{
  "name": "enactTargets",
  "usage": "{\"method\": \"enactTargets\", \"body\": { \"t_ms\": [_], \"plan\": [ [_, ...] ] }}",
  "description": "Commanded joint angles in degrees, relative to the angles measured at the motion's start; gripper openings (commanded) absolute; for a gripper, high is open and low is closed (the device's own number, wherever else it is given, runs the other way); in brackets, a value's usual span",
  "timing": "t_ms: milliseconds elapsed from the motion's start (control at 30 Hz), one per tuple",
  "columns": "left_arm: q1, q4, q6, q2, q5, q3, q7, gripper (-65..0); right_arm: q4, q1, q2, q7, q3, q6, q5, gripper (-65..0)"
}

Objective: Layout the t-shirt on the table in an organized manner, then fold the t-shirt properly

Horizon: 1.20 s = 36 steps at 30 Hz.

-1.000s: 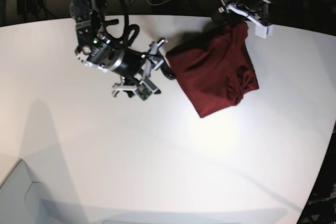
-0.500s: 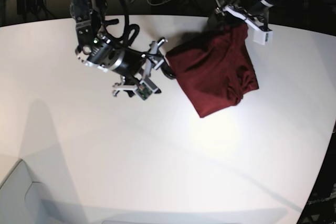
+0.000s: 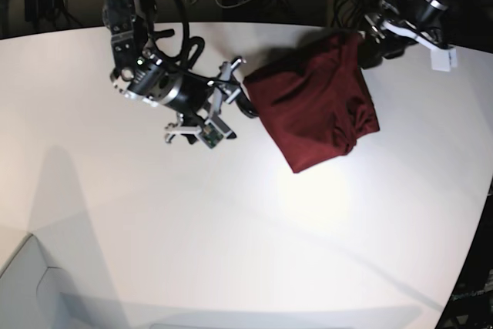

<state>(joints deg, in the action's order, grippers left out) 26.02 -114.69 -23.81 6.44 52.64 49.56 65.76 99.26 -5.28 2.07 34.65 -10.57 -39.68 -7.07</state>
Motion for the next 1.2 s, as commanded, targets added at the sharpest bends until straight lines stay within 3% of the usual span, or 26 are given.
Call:
{"method": "enactTargets", "body": {
  "t_ms": [0,133,400,1033,1167],
  "plan": [
    [-1.45,-0.16,-0.05,-0.15,1.64,1.38,-0.75,-22.6,0.91,0.84,-0.26,-1.47,-0.03,-0.32,-1.06,-31.0],
    [-6.55,3.09,0.03,-0.41,-1.87,4.99,-0.31,-22.6,0.82,0.84,-0.26,-1.47,-0.03,-0.32,-1.06,-31.0],
    [-12.97,13.64,0.03,-0.33,-12.95,0.77,-0.39,-22.5,0.82,0.75,-0.26,-1.47,-0.03,-0.32,-1.06,-31.0],
    [-18.33,28.06,0.03,-0.5,-13.48,-3.36,-0.83,-22.5,0.82,0.75,0.0,-1.47,-0.03,-0.32,-0.97,-31.0],
    [-18.86,30.08,0.03,-0.77,-17.87,-7.14,-2.15,-22.5,0.82,0.93,0.0,-1.47,-0.03,-0.32,-0.97,-31.0]
  ]
}}
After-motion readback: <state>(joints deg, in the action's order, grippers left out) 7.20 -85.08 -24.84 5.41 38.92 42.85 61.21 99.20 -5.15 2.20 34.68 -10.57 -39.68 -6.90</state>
